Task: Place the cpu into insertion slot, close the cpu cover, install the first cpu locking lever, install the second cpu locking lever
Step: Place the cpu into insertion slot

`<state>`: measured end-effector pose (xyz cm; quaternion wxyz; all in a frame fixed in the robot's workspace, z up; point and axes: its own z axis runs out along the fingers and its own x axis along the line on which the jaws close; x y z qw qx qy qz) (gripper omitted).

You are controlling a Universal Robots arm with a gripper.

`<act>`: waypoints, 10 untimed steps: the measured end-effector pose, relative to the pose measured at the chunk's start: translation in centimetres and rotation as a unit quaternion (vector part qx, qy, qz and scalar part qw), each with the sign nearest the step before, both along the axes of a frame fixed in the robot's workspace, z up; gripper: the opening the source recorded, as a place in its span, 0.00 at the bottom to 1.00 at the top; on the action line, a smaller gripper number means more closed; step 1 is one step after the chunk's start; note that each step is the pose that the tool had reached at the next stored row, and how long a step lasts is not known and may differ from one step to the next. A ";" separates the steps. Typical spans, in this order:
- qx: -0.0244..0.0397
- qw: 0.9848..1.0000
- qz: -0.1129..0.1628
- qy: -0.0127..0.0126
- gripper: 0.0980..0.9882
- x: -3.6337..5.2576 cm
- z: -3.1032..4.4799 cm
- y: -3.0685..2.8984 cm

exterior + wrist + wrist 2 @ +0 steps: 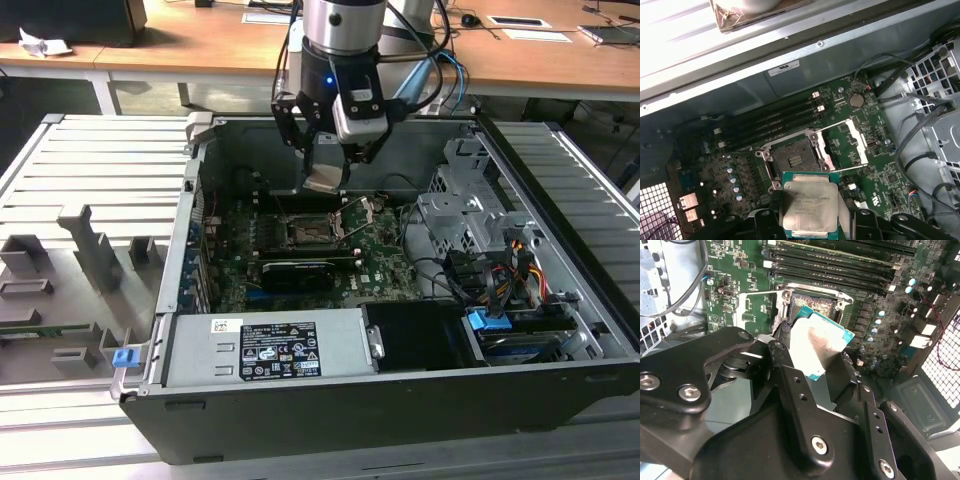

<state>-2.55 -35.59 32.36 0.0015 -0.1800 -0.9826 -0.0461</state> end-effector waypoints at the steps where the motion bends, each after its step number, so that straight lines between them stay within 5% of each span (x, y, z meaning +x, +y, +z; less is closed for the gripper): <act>1: 0.000 1.000 -0.003 0.000 0.48 0.00 -0.02 0.00; 10: 0.000 1.000 -0.029 0.000 0.48 0.00 -0.19 0.00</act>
